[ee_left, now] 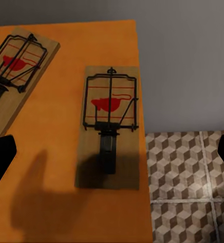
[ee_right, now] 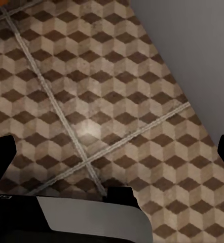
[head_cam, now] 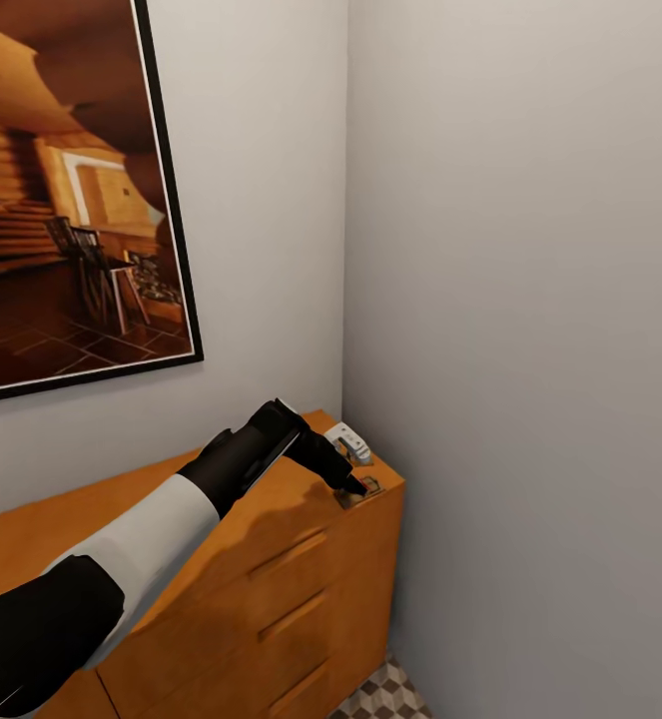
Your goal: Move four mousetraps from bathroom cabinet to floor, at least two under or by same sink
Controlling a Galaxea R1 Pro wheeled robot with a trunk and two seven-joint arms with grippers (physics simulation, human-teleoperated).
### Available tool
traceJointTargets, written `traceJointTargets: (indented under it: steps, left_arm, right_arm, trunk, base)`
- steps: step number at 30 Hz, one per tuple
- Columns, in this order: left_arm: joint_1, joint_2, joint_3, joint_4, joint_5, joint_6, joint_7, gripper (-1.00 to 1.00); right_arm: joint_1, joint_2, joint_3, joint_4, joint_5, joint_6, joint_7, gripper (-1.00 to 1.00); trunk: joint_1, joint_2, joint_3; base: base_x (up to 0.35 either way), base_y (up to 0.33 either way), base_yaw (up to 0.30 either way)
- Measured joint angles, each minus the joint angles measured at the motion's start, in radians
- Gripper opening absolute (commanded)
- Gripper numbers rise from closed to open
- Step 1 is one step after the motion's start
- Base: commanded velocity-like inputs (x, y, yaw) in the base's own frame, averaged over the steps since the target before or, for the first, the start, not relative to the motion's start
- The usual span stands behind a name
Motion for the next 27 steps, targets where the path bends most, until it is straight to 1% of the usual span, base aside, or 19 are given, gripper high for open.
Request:
traceJointTargets:
  steps: [7,20,27]
  left_arm:
    - [0.0,-0.001,0.0,0.001,0.0,0.0,0.0,1.0]
    - [0.0,-0.002,-0.002,0.002,0.0,0.0,0.0,1.0]
    - [0.0,-0.003,-0.002,0.001,0.001,0.0,0.0,1.0]
  right_arm:
    - [0.0,0.0,0.0,0.001,0.0,0.0,0.0,1.0]
    - [0.0,0.0,0.001,0.001,0.0,0.0,0.0,1.0]
    - [0.0,0.0,0.001,0.001,0.0,0.0,0.0,1.0]
  trunk:
    - [0.0,0.0,0.0]
    - [0.0,0.0,0.0]
    - [0.0,0.0,0.0]
  base:
    - [0.023,-0.018,0.0]
    - [0.112,-0.102,0.0]
    - [0.017,-0.015,0.0]
